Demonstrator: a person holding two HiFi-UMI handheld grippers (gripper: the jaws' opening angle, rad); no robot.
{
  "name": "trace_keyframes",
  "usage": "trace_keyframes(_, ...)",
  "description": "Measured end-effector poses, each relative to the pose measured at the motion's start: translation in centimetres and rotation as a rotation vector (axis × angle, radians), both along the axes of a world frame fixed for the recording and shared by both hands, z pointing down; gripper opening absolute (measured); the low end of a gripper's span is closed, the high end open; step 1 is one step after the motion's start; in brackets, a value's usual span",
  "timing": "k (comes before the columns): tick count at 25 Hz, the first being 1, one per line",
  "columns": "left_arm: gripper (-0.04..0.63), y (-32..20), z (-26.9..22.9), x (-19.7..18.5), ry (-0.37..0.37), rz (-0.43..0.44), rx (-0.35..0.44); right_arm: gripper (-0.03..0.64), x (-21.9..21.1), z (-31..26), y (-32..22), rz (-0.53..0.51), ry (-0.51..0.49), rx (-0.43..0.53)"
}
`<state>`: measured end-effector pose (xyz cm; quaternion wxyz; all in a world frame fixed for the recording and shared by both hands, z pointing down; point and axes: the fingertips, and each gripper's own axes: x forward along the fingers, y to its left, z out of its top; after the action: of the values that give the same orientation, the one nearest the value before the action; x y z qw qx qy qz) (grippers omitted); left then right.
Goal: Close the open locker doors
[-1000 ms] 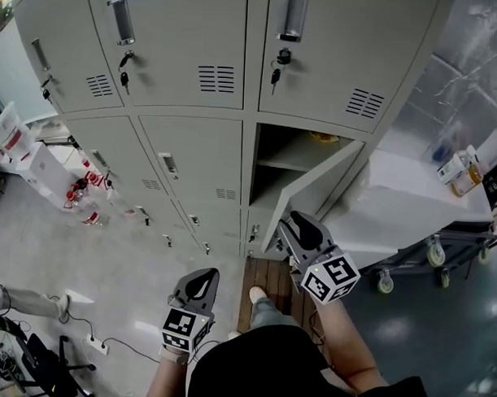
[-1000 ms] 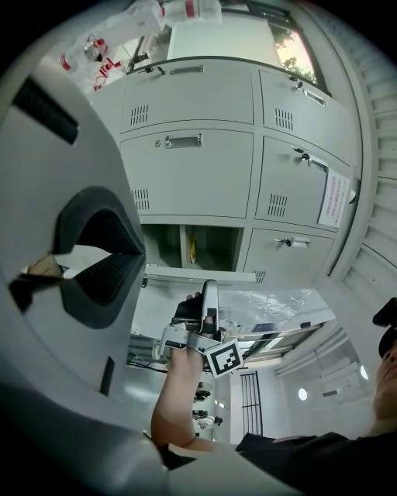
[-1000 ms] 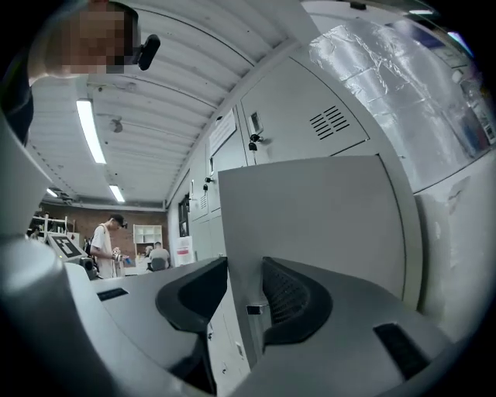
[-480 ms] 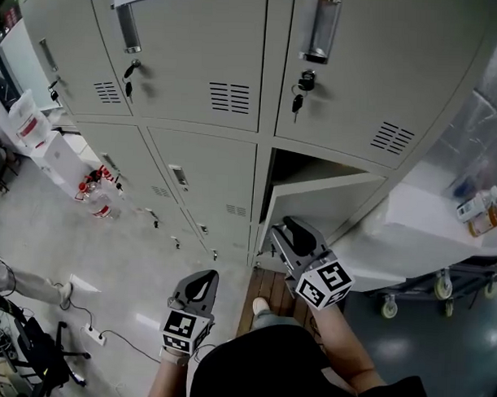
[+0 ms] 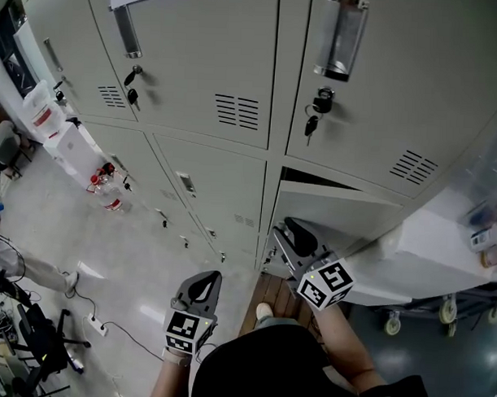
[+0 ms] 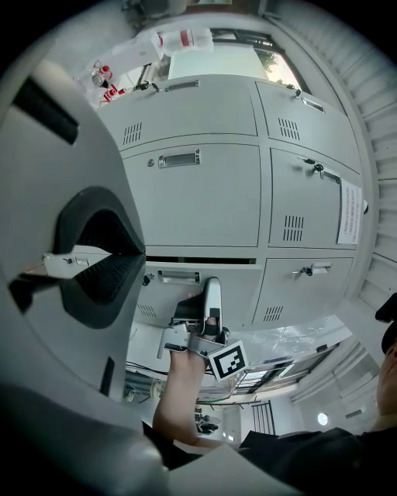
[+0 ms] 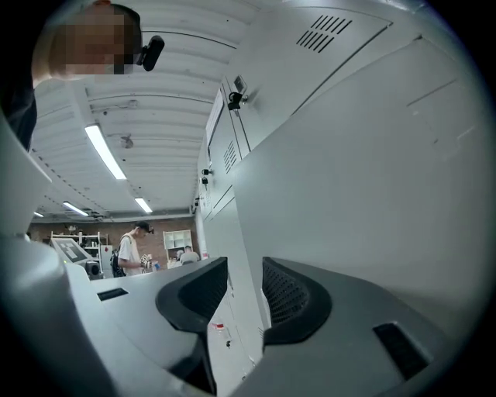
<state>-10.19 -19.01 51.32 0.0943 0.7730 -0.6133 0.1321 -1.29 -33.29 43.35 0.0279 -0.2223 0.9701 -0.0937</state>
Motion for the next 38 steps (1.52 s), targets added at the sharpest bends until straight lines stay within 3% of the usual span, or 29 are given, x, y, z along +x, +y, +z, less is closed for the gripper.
trace_keyframes(26, 0.017, -2.8, 1.1, -1.2, 0.013, -0.145, -0.03, 0.15, -2.6, 0.8, -3.6, -0.114, 0.011, -0.031)
trace_keyframes(32, 0.017, -1.3, 1.5, -2.1, 0.032, -0.188, -0.025, 0.142, -4.3, 1.3, -1.7, -0.162, 0.03, -0.035)
trace_keyframes(38, 0.017, 1.7, 1.4, -4.4, 0.063, -0.259, -0.007, 0.098, -8.2, 2.6, 3.6, -0.279, 0.087, -0.037)
